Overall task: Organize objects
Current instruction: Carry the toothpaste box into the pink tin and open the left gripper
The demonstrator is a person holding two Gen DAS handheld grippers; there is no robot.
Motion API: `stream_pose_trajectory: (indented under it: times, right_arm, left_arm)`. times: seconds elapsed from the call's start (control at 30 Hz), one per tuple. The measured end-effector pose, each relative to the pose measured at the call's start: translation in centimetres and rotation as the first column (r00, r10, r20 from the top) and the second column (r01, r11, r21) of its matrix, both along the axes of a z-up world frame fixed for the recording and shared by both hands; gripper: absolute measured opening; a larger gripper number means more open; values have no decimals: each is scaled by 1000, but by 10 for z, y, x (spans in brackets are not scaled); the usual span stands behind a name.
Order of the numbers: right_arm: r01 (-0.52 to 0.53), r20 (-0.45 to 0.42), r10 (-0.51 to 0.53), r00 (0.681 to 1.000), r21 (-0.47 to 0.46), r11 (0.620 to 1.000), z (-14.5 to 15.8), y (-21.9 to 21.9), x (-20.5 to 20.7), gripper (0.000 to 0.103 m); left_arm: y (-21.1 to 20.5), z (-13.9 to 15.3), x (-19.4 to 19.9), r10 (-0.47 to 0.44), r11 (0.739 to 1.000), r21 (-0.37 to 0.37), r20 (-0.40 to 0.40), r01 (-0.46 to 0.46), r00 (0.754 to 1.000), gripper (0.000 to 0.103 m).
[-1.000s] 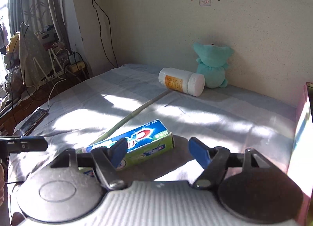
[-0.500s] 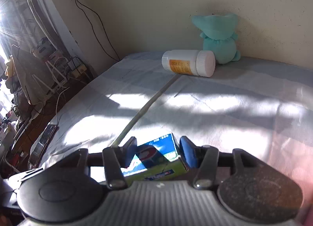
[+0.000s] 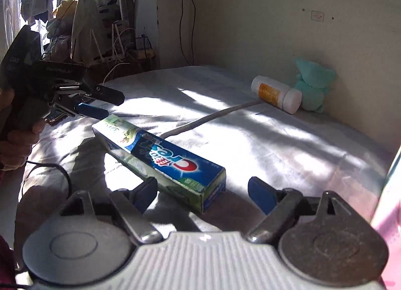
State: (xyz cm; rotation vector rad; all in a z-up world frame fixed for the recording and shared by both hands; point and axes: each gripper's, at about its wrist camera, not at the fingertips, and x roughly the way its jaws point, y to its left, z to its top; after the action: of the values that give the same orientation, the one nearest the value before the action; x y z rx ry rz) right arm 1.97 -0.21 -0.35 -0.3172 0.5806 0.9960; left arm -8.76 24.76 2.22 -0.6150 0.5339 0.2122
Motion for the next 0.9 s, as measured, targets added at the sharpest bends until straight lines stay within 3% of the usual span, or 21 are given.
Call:
stream_pose_trajectory:
  times: [0.17,0.27,0.37,0.47,0.57,0.67,0.9]
  right_arm:
    - [-51,18,52,998,-59,997,-15,25,-1,78]
    - [-34,23,36,999,-66,997,-13,29,-5,76]
    - [15,145,-4,989,-76,997,-7,15,-25,75]
    - [105,192,-100,976,-15,994,14,-21,-27,74]
    - [220,235,-224,946,42,975,37,-69,-25,75]
    - [343,315,-341,886,51,938,50,-115,-24,75]
    - [573,409,-507,759,-49,818,44,-202,6,77]
  left_arm:
    - [-6,-13,12,-58,998,-13,-78,57,995,81]
    - [-18,-11,17,-38,996,80,-95,46,995,78]
    - [-23,5,18,-76,995,55,-43,78,996,76]
    - [-44,30,35,-165,985,63,38,163,986,76]
    - [-89,54,66,-279,956,126,88,267,956,76]
    - [-143,68,102,-395,910,188,117,370,911,76]
    - [-250,70,178,-596,790,246,99,561,797,76]
